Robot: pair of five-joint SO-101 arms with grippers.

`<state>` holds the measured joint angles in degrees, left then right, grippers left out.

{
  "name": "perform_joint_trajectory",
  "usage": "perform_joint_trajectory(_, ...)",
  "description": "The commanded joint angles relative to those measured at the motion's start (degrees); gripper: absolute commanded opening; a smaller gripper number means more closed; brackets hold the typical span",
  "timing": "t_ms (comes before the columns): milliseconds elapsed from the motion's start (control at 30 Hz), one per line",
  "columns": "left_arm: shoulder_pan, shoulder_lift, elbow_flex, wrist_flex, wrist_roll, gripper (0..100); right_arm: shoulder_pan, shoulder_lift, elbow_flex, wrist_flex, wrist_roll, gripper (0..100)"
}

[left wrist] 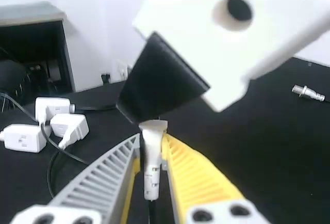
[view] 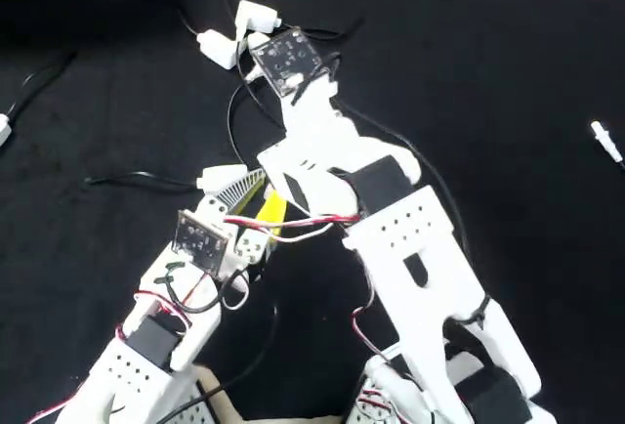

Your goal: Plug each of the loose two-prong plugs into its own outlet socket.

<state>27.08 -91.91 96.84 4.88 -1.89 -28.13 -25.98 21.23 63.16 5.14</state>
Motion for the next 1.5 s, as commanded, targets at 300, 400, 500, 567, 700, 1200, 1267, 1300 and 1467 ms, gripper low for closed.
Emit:
perform_joint_trajectory(300,0.7,-1.0,1.1,-0.7,-0.2,3,5.2,1.5,-0.8,-1.1,0.4,1.2)
perform_joint_trajectory(400,0.7,-1.0,1.1,-0.7,-0.4,3,5.1,1.5,-2.1,-0.9,0.1,1.2)
perform_joint_trajectory(500,0.7,-0.9,1.1,-0.7,-0.4,3,5.3,1.5,-3.6,-1.1,-0.1,1.4)
perform_joint_trajectory(567,0.7,-0.9,1.1,-0.7,-0.4,3,5.4,1.5,-4.8,-1.1,-0.1,1.5)
perform_joint_trajectory(700,0.7,-0.4,1.1,-0.7,-0.2,3,5.5,1.8,-7.4,-1.1,-5.5,1.6)
perform_joint_trajectory(1200,-10.9,-0.4,-1.0,1.1,11.5,3,26.8,1.9,3.6,-5.4,-10.7,37.1)
perform_joint_trajectory(1267,-14.9,-0.3,-5.4,8.5,15.6,3,31.8,1.9,8.7,-7.9,-11.9,37.1)
perform_joint_trajectory(1300,-16.2,-0.3,-8.1,14.0,16.6,3,34.3,1.9,11.7,-9.8,-13.5,37.1)
perform_joint_trajectory(1467,-18.6,-0.3,-18.5,31.6,21.8,3,41.0,1.9,27.1,-23.0,-17.3,37.1)
